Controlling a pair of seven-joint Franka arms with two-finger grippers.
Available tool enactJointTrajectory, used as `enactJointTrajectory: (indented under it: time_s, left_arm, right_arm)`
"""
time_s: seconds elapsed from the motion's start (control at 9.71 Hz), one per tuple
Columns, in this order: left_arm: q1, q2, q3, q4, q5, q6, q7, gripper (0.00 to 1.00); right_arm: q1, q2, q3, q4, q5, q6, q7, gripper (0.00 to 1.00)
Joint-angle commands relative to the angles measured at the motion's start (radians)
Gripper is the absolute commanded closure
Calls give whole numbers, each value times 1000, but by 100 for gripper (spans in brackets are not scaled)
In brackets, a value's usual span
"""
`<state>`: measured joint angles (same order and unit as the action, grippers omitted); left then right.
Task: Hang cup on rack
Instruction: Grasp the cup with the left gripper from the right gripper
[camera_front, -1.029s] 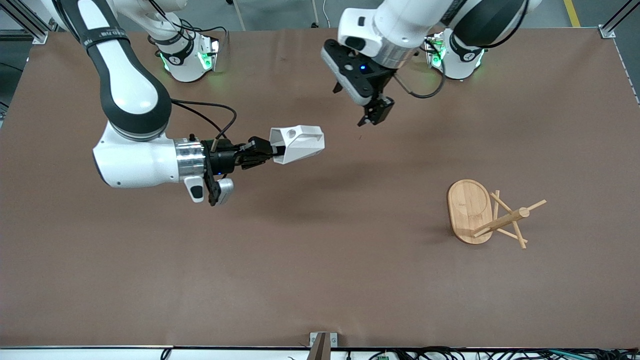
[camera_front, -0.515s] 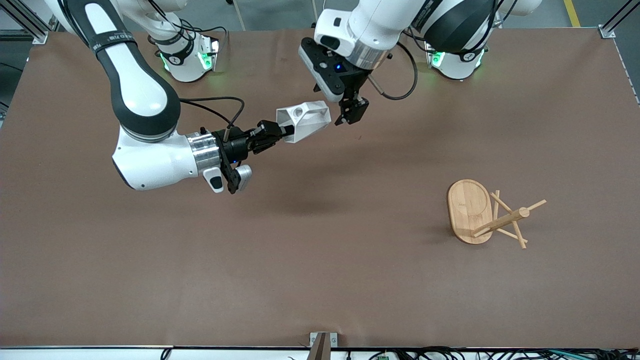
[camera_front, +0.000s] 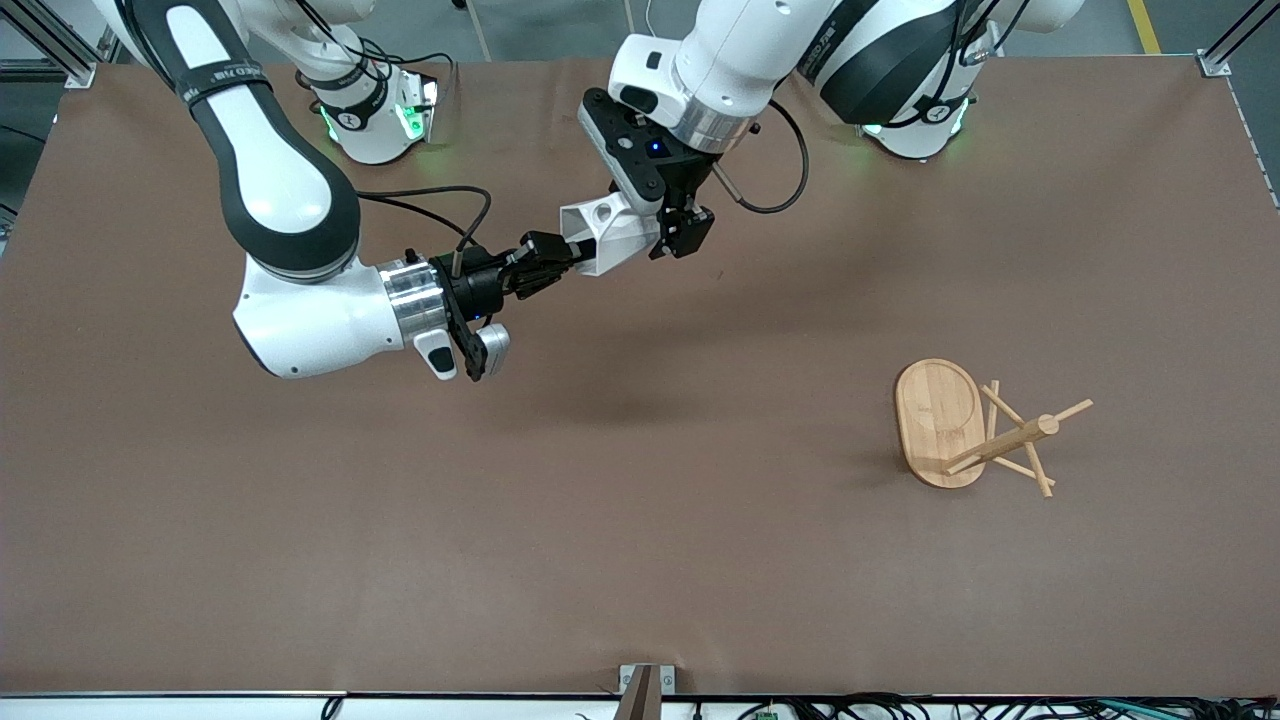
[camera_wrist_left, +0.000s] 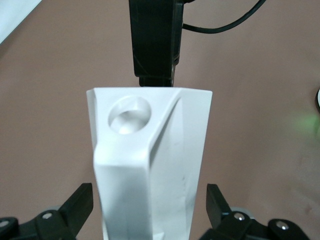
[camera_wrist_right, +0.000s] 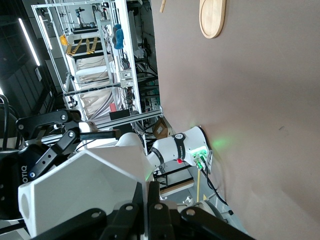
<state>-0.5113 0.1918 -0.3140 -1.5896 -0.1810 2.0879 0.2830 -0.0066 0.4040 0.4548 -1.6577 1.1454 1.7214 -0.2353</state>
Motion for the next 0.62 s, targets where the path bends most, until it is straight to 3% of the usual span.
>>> enactJointTrajectory:
  time_s: [0.0,0.1,0.21,0.31,0.41,0.51]
  left_arm:
    - [-7,23,-2,-18,12,12,19,30]
    - [-4,23,-2,-18,12,8,19,59]
    - [-3,21,0,-18,12,1,19,82]
    - [3,18,0,-18,12,0,19,96]
    - [10,17,0,-18,12,0,16,99]
    - [22,18,4,-16,14,0,15,99]
  right_arm:
    - [-13,-2,24,3,62,1,-7,99]
    - [-13,-2,24,4,62,1,-7,99]
    - [-15,-4,25,6,62,0,-6,99]
    - [-16,-5,25,7,62,0,-1,98]
    - [-16,-7,25,9,63,0,4,93]
    - [-15,-10,24,9,62,1,5,1]
